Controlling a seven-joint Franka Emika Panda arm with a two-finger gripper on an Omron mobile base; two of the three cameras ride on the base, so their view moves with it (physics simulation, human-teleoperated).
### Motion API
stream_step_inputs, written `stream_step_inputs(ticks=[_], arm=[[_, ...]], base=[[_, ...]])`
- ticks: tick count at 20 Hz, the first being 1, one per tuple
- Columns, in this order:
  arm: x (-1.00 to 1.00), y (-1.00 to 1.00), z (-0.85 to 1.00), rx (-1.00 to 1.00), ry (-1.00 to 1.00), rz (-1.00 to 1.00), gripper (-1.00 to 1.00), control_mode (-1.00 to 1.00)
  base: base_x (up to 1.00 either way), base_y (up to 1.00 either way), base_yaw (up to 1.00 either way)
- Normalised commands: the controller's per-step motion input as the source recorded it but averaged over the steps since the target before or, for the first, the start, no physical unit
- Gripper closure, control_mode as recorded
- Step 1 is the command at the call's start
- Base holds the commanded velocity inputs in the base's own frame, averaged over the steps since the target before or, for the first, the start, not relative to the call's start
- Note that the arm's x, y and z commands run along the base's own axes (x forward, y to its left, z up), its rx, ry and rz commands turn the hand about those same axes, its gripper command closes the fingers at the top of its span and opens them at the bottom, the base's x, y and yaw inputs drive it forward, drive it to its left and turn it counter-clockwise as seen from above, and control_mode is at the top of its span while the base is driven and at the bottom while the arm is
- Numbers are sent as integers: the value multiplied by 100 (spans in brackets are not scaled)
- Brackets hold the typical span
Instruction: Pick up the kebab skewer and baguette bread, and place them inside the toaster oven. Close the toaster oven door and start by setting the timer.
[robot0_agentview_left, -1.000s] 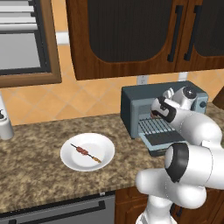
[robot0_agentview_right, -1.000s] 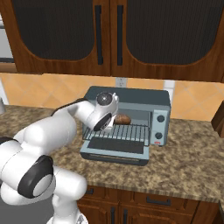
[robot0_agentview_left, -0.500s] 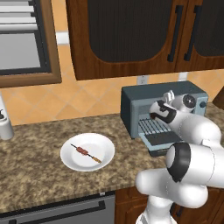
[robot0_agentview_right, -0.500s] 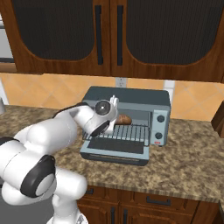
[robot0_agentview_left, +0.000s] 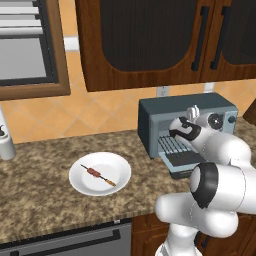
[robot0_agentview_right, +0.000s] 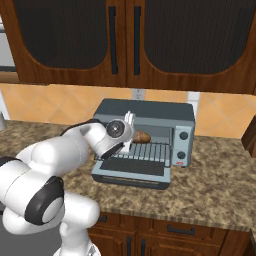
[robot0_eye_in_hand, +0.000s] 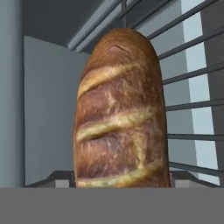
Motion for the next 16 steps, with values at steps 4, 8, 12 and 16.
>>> stream_step_inputs(ticks=[4, 8, 12, 16], arm=[[0, 0, 0, 0, 0, 0, -100, -100], [4, 0, 0, 0, 0, 0, -100, -100], [-1, -7, 7, 0, 3, 0, -100, -100], [-19, -11, 26, -3, 8, 0, -100, -100]], base=[[0, 0, 0], [0, 0, 0], [0, 0, 0], [0, 0, 0]])
